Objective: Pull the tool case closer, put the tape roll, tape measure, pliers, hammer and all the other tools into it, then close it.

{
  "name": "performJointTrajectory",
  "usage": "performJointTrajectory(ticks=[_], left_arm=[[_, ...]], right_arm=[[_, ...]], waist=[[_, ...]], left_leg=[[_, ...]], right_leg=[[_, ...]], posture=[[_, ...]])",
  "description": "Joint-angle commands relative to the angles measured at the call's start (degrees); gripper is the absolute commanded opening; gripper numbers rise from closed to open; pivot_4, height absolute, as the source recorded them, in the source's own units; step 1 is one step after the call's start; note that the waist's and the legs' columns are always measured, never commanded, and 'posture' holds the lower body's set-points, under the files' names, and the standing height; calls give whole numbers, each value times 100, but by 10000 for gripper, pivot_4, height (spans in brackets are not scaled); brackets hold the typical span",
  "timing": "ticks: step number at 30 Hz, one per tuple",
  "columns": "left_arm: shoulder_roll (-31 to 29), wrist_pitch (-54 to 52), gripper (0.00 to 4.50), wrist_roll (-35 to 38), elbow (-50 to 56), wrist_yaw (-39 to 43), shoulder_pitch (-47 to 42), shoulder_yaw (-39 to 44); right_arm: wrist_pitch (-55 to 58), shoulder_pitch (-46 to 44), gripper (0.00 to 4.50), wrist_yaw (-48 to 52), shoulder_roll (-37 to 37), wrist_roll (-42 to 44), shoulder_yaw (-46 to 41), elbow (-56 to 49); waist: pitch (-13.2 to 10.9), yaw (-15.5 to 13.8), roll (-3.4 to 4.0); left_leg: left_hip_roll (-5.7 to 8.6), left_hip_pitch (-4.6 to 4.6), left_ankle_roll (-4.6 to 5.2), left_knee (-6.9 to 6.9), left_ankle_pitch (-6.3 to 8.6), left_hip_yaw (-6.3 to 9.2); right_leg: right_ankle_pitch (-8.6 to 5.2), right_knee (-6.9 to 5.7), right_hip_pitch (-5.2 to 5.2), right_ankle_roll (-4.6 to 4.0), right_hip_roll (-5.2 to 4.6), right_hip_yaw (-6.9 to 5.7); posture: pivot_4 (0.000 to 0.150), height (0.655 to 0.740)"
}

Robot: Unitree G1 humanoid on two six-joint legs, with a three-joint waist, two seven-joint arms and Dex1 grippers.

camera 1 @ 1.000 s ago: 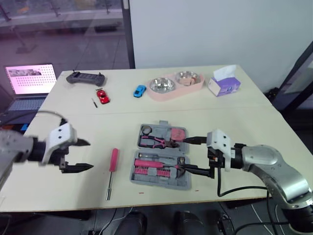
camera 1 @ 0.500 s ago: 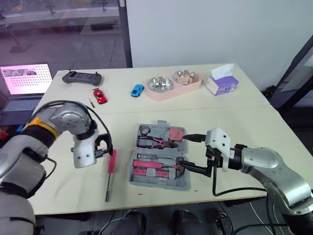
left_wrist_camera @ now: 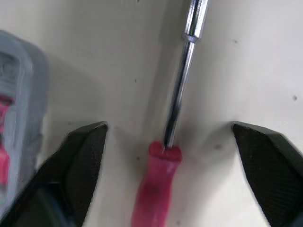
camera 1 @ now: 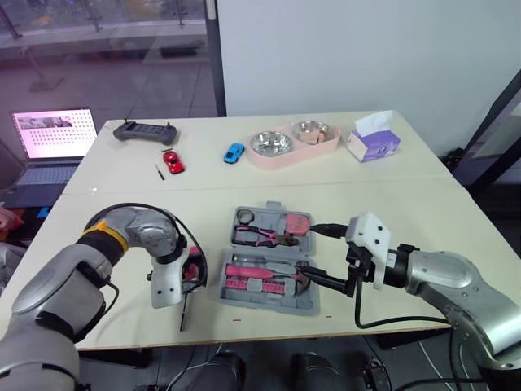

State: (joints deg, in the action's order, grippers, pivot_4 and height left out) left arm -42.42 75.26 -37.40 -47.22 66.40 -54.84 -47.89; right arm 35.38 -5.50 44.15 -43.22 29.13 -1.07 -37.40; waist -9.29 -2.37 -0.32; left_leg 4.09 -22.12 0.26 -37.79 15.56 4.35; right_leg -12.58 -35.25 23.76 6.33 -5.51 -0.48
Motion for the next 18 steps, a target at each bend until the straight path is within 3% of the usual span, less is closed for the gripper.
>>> performJointTrajectory(ticks=[1,5,6,10,12,14,18], left_arm=[[0,-195,26420,-662,-177,-418,37,-105],[-1,-176,6706,-922,-284,-729,-12,-128],[5,-172,3746,-964,-304,-824,-25,-121],[25,-132,3881,-976,-393,-1082,-86,-72],[-9,-37,3881,-525,-517,-977,-117,38],[-63,-69,3881,165,-635,-723,-102,177],[-634,-1153,3881,2469,-207,665,94,719]], right_arm=[[9,-39,45000,-47,-43,113,-205,-234],[21,-55,45000,-50,-59,138,-202,-223],[15,-60,45000,-46,-60,138,-195,-214],[-8,-80,45000,-42,-54,120,-152,-181],[-23,-80,45000,-43,-48,94,-119,-172],[-29,-85,45000,-47,-44,79,-104,-166],[-33,-39,45000,-57,-46,74,-118,-198]], waist=[[7,0,16],[11,-10,30],[12,-14,31],[13,-18,35],[13,-15,34],[10,-8,30],[-25,37,-32]], left_leg=[[0,10,1,0,0,2],[1,50,4,2,3,8],[1,56,5,2,4,8],[3,58,5,2,4,11],[4,58,5,2,4,11],[4,57,5,2,4,11],[2,10,5,-10,4,23]], right_leg=[[-5,0,-9,8,0,-2],[-20,1,-52,28,-4,-7],[-21,1,-59,29,-5,-8],[-21,2,-62,30,-8,-8],[-21,2,-62,31,-8,-9],[-21,2,-61,30,-8,-9],[-5,1,-20,6,-5,-18]], posture=[[1500,7400],[1500,7400],[1500,7400],[1500,7400],[1500,7400],[1500,7400],[1500,7400]])
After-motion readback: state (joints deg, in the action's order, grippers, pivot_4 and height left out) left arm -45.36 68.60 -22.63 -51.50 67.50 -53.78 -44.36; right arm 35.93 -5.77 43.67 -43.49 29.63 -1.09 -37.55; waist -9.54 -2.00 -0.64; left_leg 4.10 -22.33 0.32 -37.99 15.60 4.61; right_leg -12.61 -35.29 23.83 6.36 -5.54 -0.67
